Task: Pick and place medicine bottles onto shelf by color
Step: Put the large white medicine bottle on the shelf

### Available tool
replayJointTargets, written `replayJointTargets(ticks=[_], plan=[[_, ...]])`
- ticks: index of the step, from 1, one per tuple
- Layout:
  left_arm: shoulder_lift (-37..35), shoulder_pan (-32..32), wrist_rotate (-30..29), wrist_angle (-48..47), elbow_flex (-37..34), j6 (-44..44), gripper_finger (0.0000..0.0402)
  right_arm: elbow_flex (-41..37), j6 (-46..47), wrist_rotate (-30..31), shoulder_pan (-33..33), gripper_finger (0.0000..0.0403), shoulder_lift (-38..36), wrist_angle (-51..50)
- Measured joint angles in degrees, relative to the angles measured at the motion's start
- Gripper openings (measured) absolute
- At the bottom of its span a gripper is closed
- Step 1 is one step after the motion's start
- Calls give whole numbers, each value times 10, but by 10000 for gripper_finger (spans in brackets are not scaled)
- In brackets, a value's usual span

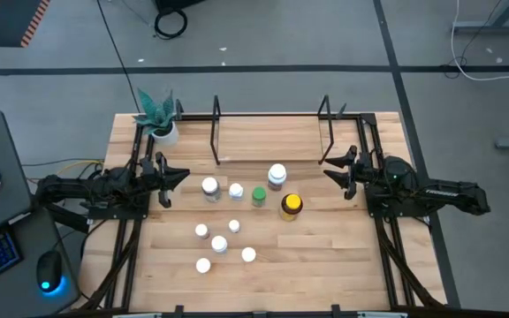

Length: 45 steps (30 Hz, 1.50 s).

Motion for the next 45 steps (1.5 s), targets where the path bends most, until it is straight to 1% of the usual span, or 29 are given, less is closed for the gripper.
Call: replayJointTargets(ticks=[4,9,11,16,20,22,25,30,36,38,41,43,45], plan=[[0,0,0,0,0,0,31,0,-17,0,0,215,0,57],[0,0,0,0,0,0,32,0,-24,0,0,215,0,101],[0,0,0,0,0,0,35,0,-22,0,0,215,0,102],[0,0,0,0,0,0,39,0,26,-1,0,215,4,90],[0,0,0,0,0,0,35,0,88,-1,1,215,22,61],[0,0,0,0,0,0,32,0,96,0,1,215,37,61],[0,0,0,0,0,0,28,0,92,-7,1,215,60,70],[0,0,0,0,0,0,33,0,67,-7,1,215,88,117],[0,0,0,0,0,0,40,0,56,-8,1,215,110,128],[0,0,0,0,0,0,41,0,50,2,1,215,116,137],[0,0,0,0,0,0,38,0,33,-1,1,215,122,163],[0,0,0,0,0,0,36,7,28,-12,0,215,126,160],[0,0,0,0,0,0,33,27,24,-17,0,215,137,132]])
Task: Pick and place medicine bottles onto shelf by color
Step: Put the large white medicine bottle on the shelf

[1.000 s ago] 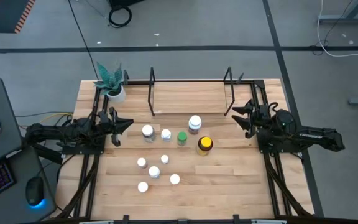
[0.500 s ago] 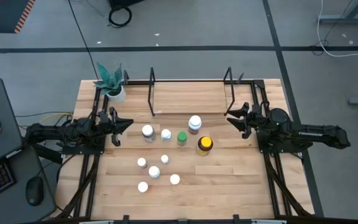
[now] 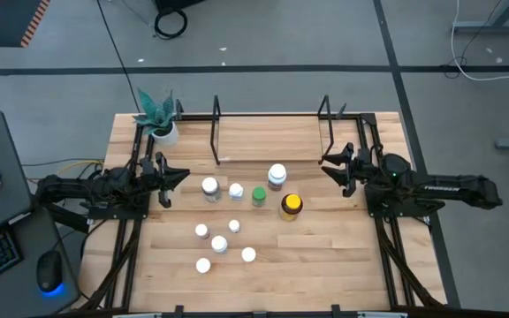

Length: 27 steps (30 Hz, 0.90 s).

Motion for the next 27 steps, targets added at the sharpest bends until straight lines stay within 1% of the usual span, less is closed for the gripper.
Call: replayJointTargets(ticks=[4,10,15,19,27], plan=[[0,0,0,0,0,0,30,57,-23,0,0,215,45,-58],[0,0,0,0,0,0,35,151,-33,1,0,215,138,-164],[0,0,0,0,0,0,39,198,-33,0,0,218,231,-206],[0,0,0,0,0,0,34,242,-36,-2,0,233,301,-257],[0,0,0,0,0,0,30,308,-53,-26,2,279,414,-280]])
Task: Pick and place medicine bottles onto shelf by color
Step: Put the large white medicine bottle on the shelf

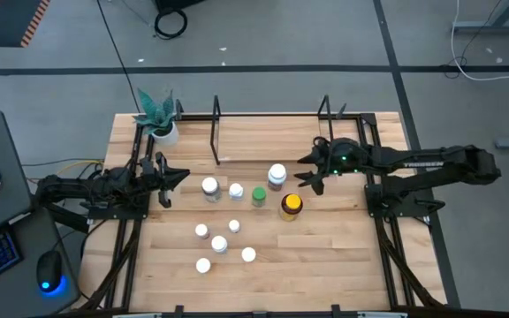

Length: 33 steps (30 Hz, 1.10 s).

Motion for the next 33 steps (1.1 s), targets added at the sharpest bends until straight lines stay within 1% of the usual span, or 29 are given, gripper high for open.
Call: replayJointTargets(ticks=[7,12,18,23,27,33], plan=[[0,0,0,0,0,0,39,105,-44,-2,0,307,84,-89],[0,0,0,0,0,0,34,177,-65,-5,0,323,149,-154],[0,0,0,0,0,0,28,263,-91,-9,0,359,227,-234],[0,0,0,0,0,0,35,322,-110,-11,0,385,287,-292],[0,0,0,0,0,0,40,353,-119,-17,0,392,324,-318],[0,0,0,0,0,0,36,394,-135,-17,0,387,365,-349]])
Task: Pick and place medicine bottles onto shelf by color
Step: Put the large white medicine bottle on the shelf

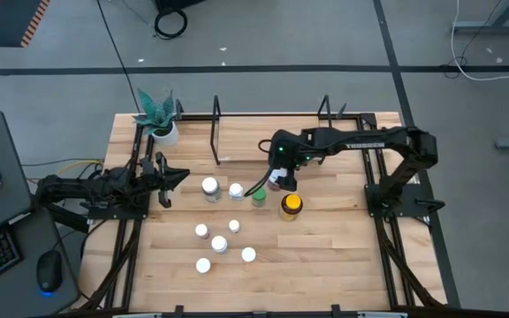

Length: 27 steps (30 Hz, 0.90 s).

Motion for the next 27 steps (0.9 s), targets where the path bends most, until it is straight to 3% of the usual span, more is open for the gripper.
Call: replayJointTargets(ticks=[13,27], plan=[[0,0,0,0,0,0,37,142,-10,11,4,382,112,-156],[0,0,0,0,0,0,32,193,-17,21,8,377,193,-211]])
